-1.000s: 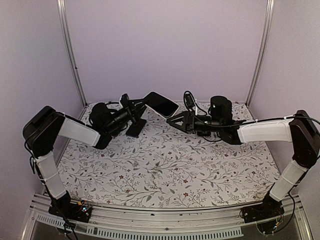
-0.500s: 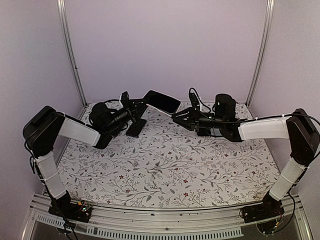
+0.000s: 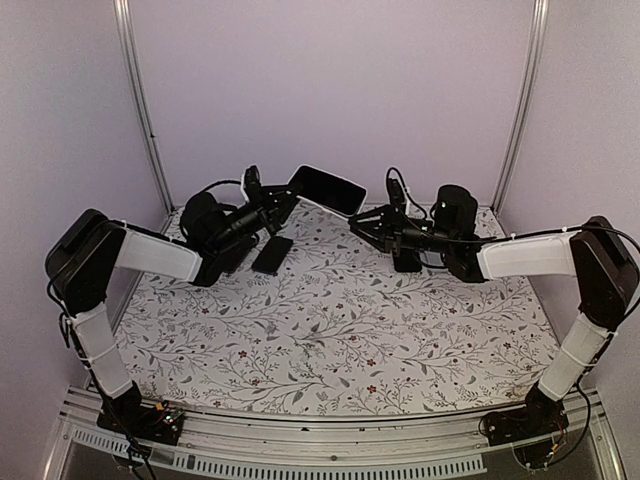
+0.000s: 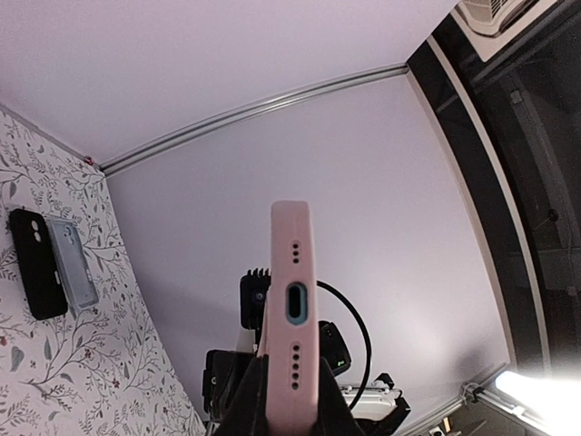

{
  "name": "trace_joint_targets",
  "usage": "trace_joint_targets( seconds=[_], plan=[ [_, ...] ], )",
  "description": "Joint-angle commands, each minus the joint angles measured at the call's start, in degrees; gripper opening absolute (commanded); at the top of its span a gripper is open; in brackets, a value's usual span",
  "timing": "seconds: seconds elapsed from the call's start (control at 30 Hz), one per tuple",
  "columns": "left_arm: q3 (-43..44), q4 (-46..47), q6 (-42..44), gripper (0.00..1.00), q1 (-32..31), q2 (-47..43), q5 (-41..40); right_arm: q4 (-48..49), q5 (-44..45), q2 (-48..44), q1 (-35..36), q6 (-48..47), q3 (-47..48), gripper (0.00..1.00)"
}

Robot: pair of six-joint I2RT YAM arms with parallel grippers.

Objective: Take the phone out of the phone case
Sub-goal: Remove the corner of the phone case from the bottom corners of the phone case.

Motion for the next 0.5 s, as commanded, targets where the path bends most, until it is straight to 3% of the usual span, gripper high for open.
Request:
trace_joint_targets(
  seconds=[0.0, 0.3, 0.47],
  plan=[
    [0.7, 1.0, -1.4, 0.00, -5.9, -0.3, 16.6, 7.9, 8.3, 1.7, -1.8, 1.4, 2.3, 0.33],
    [0.6, -1.8, -1.0, 0.00, -6.5, 0.7, 16.4, 12.7, 8.1, 2.0, -1.4, 0.5, 3.9, 0.20],
    [-0.1, -4.1, 0.5, 0.00, -6.2, 0.6, 16.4, 10.8, 8.2, 2.4, -1.4, 1.0, 5.0, 0.03]
  ],
)
